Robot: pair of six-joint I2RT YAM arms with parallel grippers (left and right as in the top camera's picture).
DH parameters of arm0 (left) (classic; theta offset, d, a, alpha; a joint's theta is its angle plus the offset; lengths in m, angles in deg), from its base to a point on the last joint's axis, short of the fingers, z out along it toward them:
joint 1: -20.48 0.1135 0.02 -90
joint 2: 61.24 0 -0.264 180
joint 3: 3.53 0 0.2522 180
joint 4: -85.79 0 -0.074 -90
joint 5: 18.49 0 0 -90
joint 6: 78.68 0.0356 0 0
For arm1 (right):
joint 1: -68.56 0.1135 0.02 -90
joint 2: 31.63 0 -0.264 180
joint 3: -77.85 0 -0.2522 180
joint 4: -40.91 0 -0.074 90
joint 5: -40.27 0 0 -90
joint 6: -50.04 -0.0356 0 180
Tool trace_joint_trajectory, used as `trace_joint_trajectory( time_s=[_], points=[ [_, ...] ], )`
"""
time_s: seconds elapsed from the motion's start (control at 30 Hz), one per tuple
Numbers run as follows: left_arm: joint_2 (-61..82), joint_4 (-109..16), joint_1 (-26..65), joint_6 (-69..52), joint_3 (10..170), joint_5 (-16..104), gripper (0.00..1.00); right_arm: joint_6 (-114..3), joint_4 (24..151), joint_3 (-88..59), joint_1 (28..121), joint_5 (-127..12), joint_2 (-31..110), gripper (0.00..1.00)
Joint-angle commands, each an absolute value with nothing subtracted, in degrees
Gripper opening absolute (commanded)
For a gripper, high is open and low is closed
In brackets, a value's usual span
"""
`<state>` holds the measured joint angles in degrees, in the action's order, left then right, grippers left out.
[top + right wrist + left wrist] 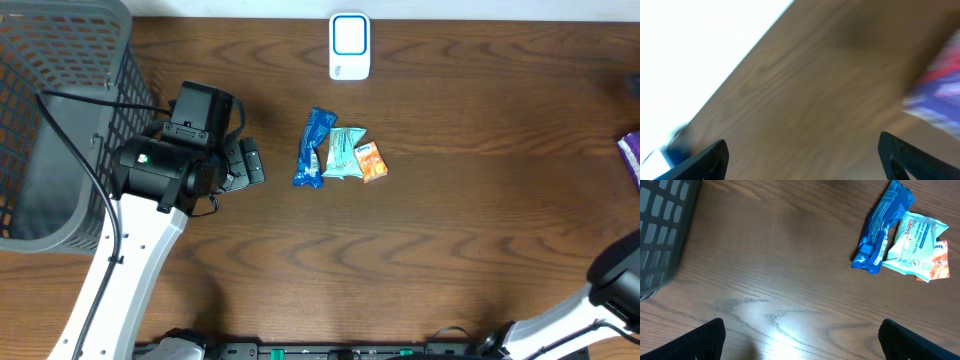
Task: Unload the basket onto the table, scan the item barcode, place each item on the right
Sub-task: 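Reach the right gripper to the orange Kleenex pack and grasp it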
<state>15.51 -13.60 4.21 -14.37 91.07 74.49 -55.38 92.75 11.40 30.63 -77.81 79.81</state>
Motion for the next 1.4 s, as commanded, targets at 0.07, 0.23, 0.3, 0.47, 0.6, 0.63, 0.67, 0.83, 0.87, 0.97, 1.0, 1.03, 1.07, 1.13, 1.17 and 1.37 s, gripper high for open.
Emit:
trace_joint_trajectory(
  time_s=[0.07, 0.23, 0.3, 0.47, 0.6, 0.63, 0.67, 0.83, 0.87, 0.97, 1.0, 1.03, 1.07, 1.13, 1.17, 1.37],
  points=[
    [15.86, -13.45, 4.45, -14.89, 90.96, 75.21, 0.98, -51.71, 100.45, 11.27, 42.89, -85.00, 81.03, 0.91],
    [15.84, -13.45, 4.45, -14.89, 90.96, 75.21, 0.98, -45.96, 107.09, 10.13, 53.60, -84.25, 82.54, 0.91],
    [15.84, -13.45, 4.45, -14.89, 90.96, 75.19, 0.98, -45.46, 106.91, 8.23, 58.49, -83.05, 82.89, 0.93],
    [15.86, -13.45, 4.45, -14.89, 90.96, 75.21, 0.98, -45.46, 104.75, 3.86, 68.77, -76.67, 83.15, 0.99],
    [15.84, -13.45, 4.45, -14.89, 90.96, 75.21, 0.98, -45.41, 104.31, 1.87, 74.49, -67.49, 83.15, 0.98],
    [15.84, -13.45, 4.45, -14.89, 90.96, 75.21, 0.98, -45.13, 103.70, 1.12, 75.67, -66.48, 83.15, 0.98],
    [15.86, -13.45, 4.45, -14.89, 90.96, 75.21, 0.98, -43.99, 102.78, 0.25, 76.83, -66.33, 83.15, 0.98],
    [15.86, -13.45, 4.45, -14.89, 90.96, 75.21, 0.98, -39.45, 98.72, -4.56, 81.55, -66.31, 83.15, 0.98],
    [15.84, -13.45, 4.45, -14.89, 90.96, 75.19, 0.98, -39.01, 97.67, -6.00, 82.41, -66.31, 83.15, 0.94],
    [15.84, -13.45, 4.45, -14.89, 90.96, 75.21, 0.98, -38.99, 95.29, -8.84, 83.41, -66.31, 83.15, 0.84],
    [15.84, -13.45, 4.45, -14.89, 90.96, 75.21, 0.98, -39.01, 94.59, -9.50, 83.41, -66.33, 83.15, 0.82],
    [15.84, -13.45, 4.45, -14.89, 90.96, 75.21, 0.98, -39.01, 94.06, -9.94, 83.41, -66.66, 83.15, 0.78],
    [15.86, -13.45, 4.45, -14.89, 90.96, 75.21, 0.98, -39.01, 93.60, -10.29, 83.30, -67.25, 83.15, 0.74],
    [15.86, -13.45, 4.45, -14.89, 90.96, 75.21, 0.98, -39.03, 92.80, -10.77, 83.11, -68.50, 83.15, 0.62],
    [15.86, -13.45, 4.45, -14.89, 90.96, 75.21, 0.98, -39.01, 91.90, -11.20, 83.06, -69.57, 83.15, 0.58],
    [15.86, -13.45, 4.45, -14.89, 90.96, 75.21, 0.98, -39.05, 85.95, -14.11, 83.13, -74.44, 83.15, 0.58]
  ],
)
